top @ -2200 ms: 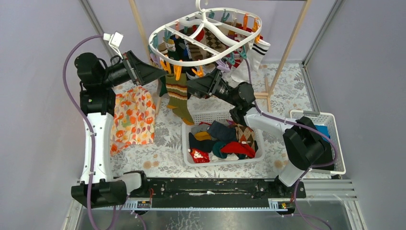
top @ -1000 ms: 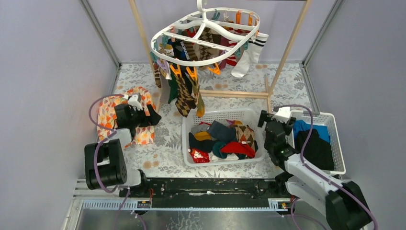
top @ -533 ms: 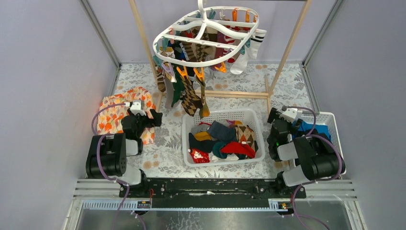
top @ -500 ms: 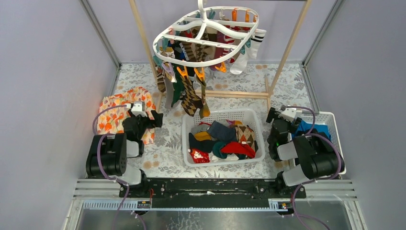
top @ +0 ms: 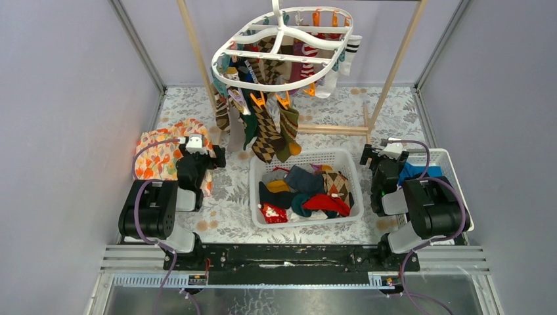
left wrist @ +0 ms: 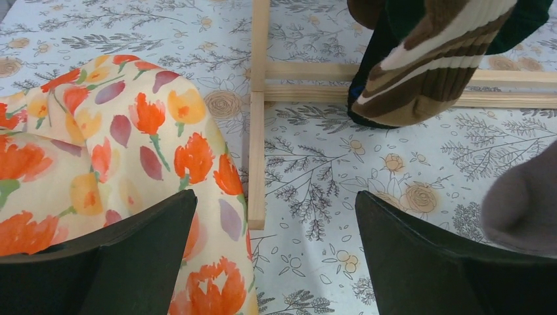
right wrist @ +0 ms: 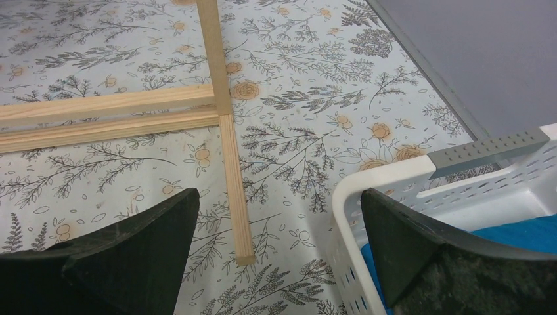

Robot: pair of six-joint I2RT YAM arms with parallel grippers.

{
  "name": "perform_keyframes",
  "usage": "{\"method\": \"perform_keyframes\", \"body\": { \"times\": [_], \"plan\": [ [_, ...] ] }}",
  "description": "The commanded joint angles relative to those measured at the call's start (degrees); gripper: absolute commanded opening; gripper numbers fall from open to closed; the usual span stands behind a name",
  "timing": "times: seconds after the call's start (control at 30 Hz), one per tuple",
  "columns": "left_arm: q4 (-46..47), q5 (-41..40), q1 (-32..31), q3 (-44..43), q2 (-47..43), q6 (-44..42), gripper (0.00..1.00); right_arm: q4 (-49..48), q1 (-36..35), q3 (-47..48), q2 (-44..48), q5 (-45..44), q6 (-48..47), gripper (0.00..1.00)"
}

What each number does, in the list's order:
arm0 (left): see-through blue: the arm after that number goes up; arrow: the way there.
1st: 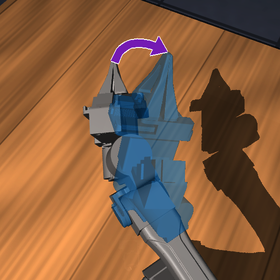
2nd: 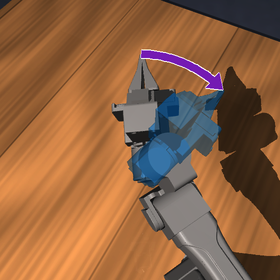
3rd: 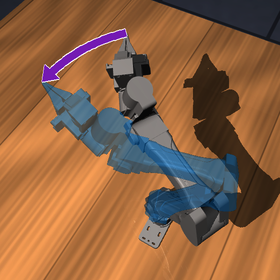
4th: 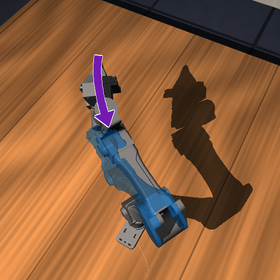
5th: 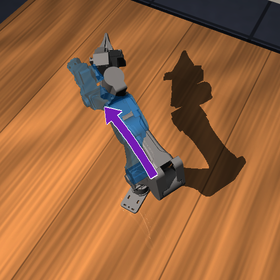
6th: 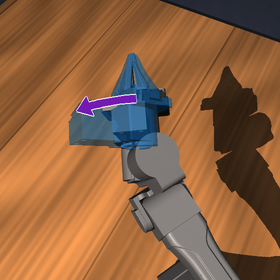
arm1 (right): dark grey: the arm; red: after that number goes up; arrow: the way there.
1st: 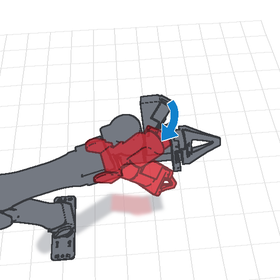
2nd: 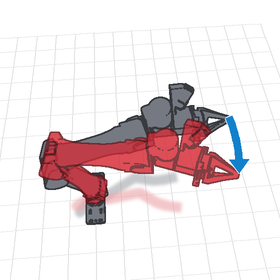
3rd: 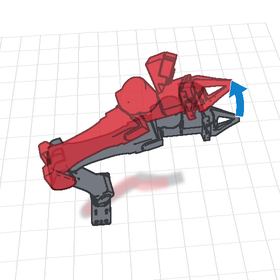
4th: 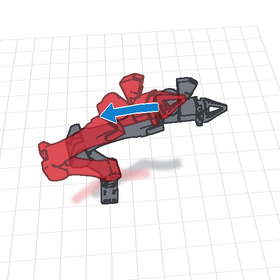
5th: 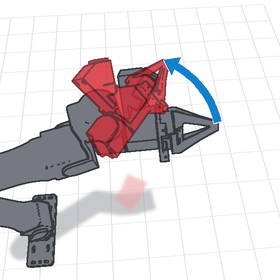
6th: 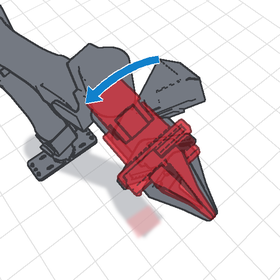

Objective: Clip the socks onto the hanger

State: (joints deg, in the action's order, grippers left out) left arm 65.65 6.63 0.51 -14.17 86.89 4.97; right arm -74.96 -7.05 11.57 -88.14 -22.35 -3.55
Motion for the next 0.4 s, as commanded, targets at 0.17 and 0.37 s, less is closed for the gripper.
{"method": "perform_keyframes", "body": {
  "times": [0.17, 0.37],
  "plan": [
    [1.54, -3.33, -0.25, -0.57, 0.33, -1.73, 0.99, 0.22, -0.03, 0.23, -0.9, 3.32, 1.62, 1.0],
    [1.32, -3.81, -0.25, -0.68, 0.34, -1.9, 0.99, 0.24, 0.01, 0.16, -0.94, 3.31, 1.62, 1.0]
  ]
}}
